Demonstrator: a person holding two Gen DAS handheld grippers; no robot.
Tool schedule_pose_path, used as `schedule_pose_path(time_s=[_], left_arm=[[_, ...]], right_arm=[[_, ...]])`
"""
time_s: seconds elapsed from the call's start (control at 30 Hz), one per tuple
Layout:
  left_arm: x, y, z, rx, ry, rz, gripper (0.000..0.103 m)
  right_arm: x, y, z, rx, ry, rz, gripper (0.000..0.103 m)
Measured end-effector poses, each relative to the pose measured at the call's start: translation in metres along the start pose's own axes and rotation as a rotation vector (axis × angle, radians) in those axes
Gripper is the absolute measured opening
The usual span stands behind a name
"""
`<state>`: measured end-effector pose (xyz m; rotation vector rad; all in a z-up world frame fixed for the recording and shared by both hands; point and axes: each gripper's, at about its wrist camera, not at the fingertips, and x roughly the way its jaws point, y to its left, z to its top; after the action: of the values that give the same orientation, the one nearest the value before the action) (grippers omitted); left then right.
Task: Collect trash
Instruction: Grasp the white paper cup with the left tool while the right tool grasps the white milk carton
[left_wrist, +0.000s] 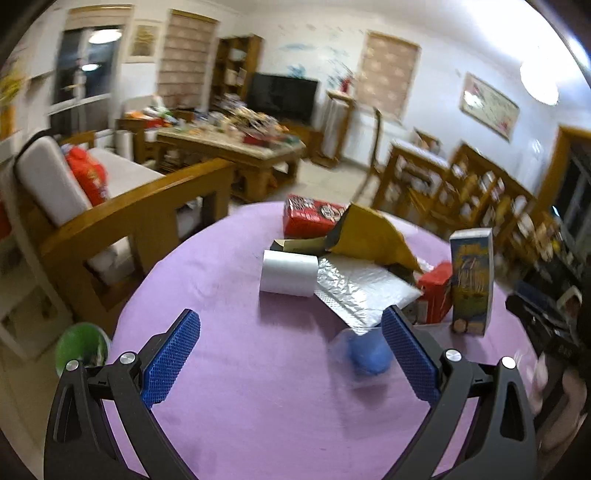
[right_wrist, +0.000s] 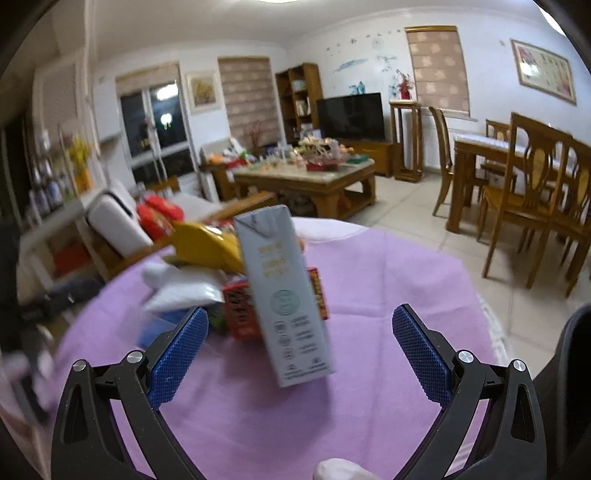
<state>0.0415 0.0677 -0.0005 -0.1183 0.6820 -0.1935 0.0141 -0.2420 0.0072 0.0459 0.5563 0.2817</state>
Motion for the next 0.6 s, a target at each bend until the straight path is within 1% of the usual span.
schedule_pose_path(time_s=[0.03,0.13,0.23,0.33,0.4,0.57,0.6], left_arm=[[0.005,0.001,0.004,0.022,0.018,-0.008,0.098],[0.025,0.005,0.017,0.063,0.059,-0.008,0.098],[0.042,0.003,0.022,0.062,0.093,-0.026,0.098],[0.059,0.001,0.024,0.068,0.123,-0.003,0.098],[0.069,0.002,0.026,0.056,0.145,-0.003,0.098],[0.085,0.012,0.029,-0.007,0.177,-0.001,0.096],[0.088,0.013,0.029,-0.012,0.183,-0.005,0.091]], right_arm=[[0.003,0.002,0.002,-0.020,0.006,0.010,0.099],[0.012,0.008,0.008,-0.064,0.027,-0.008,0.099],[0.028,0.019,0.012,-0.096,0.066,-0.006,0.098],[0.041,0.024,0.017,-0.101,0.086,0.010,0.098],[0.052,0.025,0.021,-0.103,0.099,0.009,0.097],[0.074,0.028,0.026,-0.097,0.141,0.022,0.086],[0.077,0.029,0.026,-0.096,0.148,0.025,0.083]])
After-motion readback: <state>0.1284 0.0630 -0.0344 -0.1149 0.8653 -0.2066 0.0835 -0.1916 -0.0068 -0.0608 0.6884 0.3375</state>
